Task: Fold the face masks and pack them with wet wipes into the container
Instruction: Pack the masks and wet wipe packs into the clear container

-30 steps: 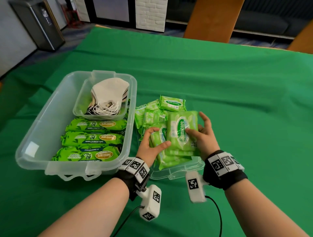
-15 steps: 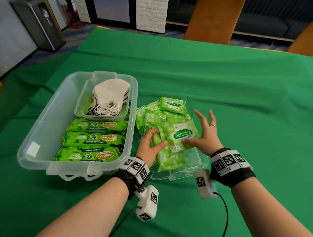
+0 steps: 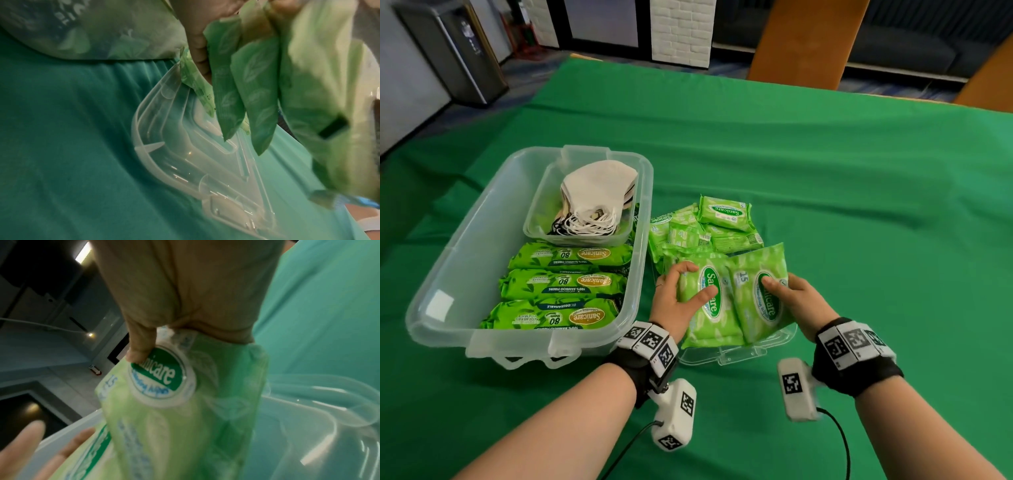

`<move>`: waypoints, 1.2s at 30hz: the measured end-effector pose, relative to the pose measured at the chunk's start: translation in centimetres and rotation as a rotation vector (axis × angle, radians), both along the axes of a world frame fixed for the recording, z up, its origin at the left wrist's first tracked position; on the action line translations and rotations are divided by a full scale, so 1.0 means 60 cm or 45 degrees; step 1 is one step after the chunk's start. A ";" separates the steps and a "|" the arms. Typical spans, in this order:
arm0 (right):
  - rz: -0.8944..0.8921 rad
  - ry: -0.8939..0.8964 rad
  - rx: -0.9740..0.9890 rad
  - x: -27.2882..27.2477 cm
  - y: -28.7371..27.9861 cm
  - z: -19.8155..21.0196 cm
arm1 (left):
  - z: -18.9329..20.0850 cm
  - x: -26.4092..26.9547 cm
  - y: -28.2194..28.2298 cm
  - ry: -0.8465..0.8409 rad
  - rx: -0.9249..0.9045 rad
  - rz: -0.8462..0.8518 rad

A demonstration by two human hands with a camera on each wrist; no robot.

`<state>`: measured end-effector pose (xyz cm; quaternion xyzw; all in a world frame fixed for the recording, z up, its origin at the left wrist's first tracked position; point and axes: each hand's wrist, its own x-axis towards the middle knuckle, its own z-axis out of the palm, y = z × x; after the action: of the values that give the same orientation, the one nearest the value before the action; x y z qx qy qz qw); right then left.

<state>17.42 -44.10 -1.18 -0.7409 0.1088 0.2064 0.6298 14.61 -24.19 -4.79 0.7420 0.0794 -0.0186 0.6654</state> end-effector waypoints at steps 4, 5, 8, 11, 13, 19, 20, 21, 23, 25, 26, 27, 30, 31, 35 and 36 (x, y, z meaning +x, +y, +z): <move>-0.146 -0.088 0.034 0.000 0.003 -0.004 | 0.005 0.002 -0.006 -0.005 0.024 -0.024; -0.196 -0.119 0.037 0.002 0.002 -0.003 | 0.008 0.004 -0.006 -0.002 0.022 -0.027; -0.339 -0.214 0.015 0.005 -0.003 -0.002 | 0.016 0.010 -0.007 0.001 0.044 -0.038; -0.453 -0.275 0.072 0.006 -0.003 0.000 | 0.018 0.016 -0.009 -0.024 0.146 -0.041; -0.421 -0.241 0.153 0.003 0.005 -0.002 | 0.018 0.016 -0.010 -0.059 0.155 -0.049; -0.109 -0.040 0.266 -0.031 0.061 -0.029 | 0.021 0.009 -0.030 -0.094 0.199 -0.107; -0.102 -0.029 0.308 -0.032 0.064 -0.034 | 0.026 0.008 -0.030 -0.070 0.201 -0.145; -0.098 -0.016 0.389 -0.032 0.062 -0.038 | 0.028 0.006 -0.030 -0.044 0.206 -0.183; -0.052 0.032 0.573 -0.030 0.049 -0.044 | 0.025 0.005 -0.027 -0.043 0.207 -0.206; 0.102 0.061 0.587 -0.030 0.035 -0.048 | 0.021 0.003 -0.024 -0.060 0.081 -0.200; 0.180 0.059 0.509 -0.029 0.028 -0.049 | 0.021 0.003 -0.024 -0.064 -0.003 -0.207; 0.242 0.045 0.423 -0.028 0.024 -0.047 | 0.019 0.002 -0.025 -0.072 -0.078 -0.227; 0.345 0.018 0.210 -0.018 0.015 -0.042 | 0.010 0.004 -0.031 -0.105 -0.216 -0.344; 0.370 -0.015 0.135 -0.011 0.013 -0.041 | 0.007 0.006 -0.033 -0.086 -0.236 -0.366; 0.371 -0.412 -0.426 0.005 0.010 -0.029 | 0.010 0.010 -0.033 -0.019 -0.162 -0.289; 0.362 -0.524 -0.615 0.010 0.011 -0.022 | 0.008 0.009 -0.031 -0.023 -0.128 -0.212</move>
<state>18.03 -43.45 -2.52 -0.9025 -0.0790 0.1066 0.4098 15.17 -26.04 -4.31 0.7117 0.0104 -0.0711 0.6988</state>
